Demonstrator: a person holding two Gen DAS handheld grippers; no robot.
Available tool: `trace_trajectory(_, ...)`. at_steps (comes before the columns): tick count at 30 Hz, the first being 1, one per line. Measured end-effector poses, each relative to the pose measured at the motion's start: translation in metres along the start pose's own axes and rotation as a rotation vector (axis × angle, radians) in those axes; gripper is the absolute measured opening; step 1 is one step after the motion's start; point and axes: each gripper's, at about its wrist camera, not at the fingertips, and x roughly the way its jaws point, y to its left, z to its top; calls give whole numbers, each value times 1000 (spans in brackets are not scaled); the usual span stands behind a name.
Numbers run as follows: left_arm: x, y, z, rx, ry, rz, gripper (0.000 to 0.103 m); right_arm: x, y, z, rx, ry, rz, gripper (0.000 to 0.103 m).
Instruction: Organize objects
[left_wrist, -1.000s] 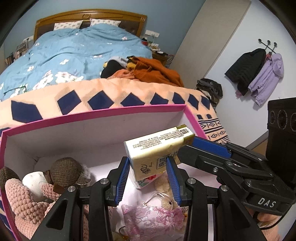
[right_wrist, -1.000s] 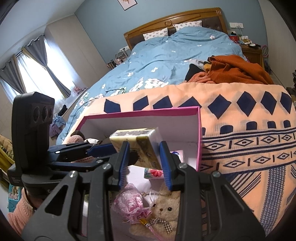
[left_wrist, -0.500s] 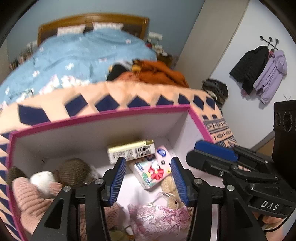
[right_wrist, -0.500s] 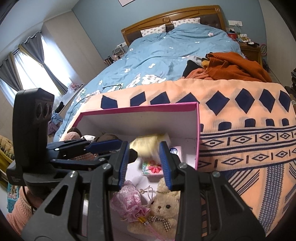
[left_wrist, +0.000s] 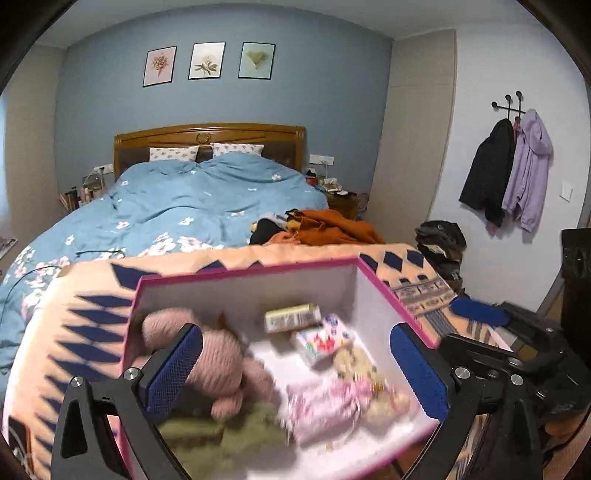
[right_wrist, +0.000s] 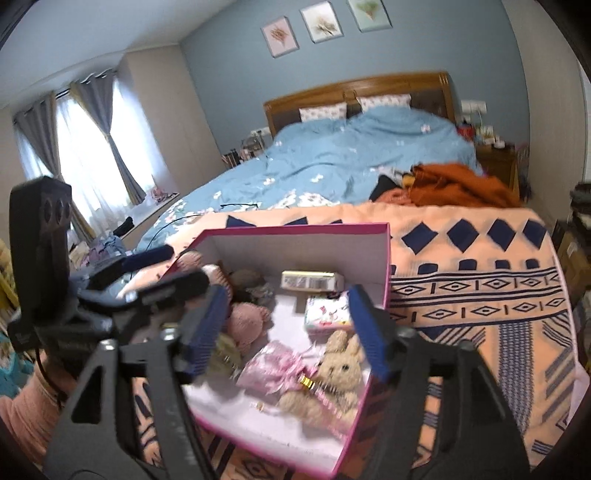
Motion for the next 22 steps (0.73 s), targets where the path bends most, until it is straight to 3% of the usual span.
trace_trajectory(2,-14,2,-16,-13,2,27,103,-13,13,-12,-39,-27,-6,93)
trace_trajectory(5,-33,7,-41,-34,6,69,103,-36,33,-35,-91,-73,-17,103)
trace_trajectory(8,-47,12,-62,-58,11,97,103,-51,51,-61,-116,-88,-25,103)
trace_trajectory(13,-61,15,-92,-97,33,122,103,-51,65,-94,-95,-42,-25,103)
trace_trajectory(22,-82,-10,-121,-17,6,217,103,-57,80,-130,-78,-8,-53,103)
